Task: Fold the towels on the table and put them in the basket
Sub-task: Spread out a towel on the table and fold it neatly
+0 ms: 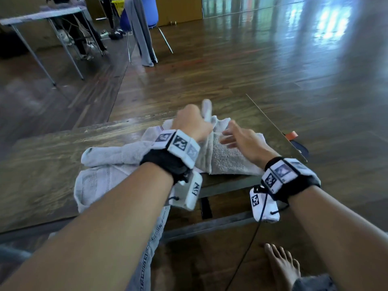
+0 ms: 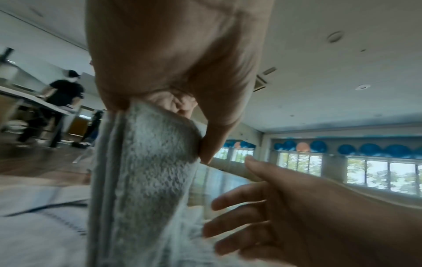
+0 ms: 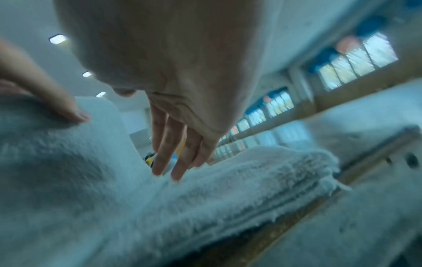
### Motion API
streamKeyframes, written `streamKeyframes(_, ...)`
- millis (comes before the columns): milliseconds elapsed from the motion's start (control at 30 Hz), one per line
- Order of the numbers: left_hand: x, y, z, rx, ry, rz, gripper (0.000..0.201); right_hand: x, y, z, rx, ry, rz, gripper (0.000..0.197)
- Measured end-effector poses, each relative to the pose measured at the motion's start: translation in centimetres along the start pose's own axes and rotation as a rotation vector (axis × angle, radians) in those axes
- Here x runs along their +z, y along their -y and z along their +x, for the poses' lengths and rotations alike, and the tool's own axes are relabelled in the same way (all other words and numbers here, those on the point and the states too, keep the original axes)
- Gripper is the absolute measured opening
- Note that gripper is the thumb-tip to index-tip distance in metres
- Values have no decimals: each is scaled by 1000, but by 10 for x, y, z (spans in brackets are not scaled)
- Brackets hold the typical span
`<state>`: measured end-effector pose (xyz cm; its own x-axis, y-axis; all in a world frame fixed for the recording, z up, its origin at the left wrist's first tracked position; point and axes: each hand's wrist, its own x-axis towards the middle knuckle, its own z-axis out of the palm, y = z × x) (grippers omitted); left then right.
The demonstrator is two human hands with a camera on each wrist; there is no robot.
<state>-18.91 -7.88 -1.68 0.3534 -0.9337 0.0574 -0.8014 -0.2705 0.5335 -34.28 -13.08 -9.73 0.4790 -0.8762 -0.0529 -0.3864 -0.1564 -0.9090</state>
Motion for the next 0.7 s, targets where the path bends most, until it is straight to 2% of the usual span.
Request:
streamKeyframes(67,13,-28,-8,123,109,-86,25,-13,0,-4,125,33,300,75)
streamKeyframes(133,31,-43,-20,176,253,-192,42,-25,-5,-10,207,16,498,64)
streamKeyframes(267,69,-25,-40,236,363,-88,55,-51,-26,-13,253,-110,423,33)
streamKeyframes(333,84,-7,-46,276,370,13,72,-60,-38,-13,287,-194,397,26)
streamKeyframes(400,97,9,-50,298,338,109,84,-65,-45,-12,312,-241,351,42)
streamKeyframes(467,106,19,-51,305,325,166,84,-66,-50,-13,347,-223,306,73)
streamKeyframes(500,110,22,-51,308,313,183,81,-65,-51,-13,350,-204,301,81)
streamKeyframes(567,115,24,-50,307,286,195,75,-64,-53,-12,329,-193,276,85)
streamKeyframes(700,120,24,-48,292,269,205,67,-62,-53,-11,261,-244,100,79)
